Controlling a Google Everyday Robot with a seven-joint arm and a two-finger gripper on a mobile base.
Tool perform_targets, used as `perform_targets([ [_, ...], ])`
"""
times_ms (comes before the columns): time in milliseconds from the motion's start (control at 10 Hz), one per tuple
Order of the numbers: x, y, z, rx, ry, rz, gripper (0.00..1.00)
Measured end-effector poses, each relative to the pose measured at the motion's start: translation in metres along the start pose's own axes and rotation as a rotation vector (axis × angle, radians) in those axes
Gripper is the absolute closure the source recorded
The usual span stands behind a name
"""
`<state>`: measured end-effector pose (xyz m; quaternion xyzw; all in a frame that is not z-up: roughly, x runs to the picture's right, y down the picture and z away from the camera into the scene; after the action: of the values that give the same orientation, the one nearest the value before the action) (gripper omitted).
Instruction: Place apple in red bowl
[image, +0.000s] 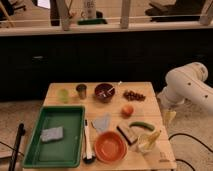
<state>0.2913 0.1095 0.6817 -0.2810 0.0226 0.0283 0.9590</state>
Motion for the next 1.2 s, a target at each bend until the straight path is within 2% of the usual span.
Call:
perform_targets([
  [900, -0.001, 0.0, 0.001, -0.001, 0.0, -0.002, 0.2],
  [1200, -0.028, -0.009, 0.011, -0.01, -0.004, -0.06, 0.2],
])
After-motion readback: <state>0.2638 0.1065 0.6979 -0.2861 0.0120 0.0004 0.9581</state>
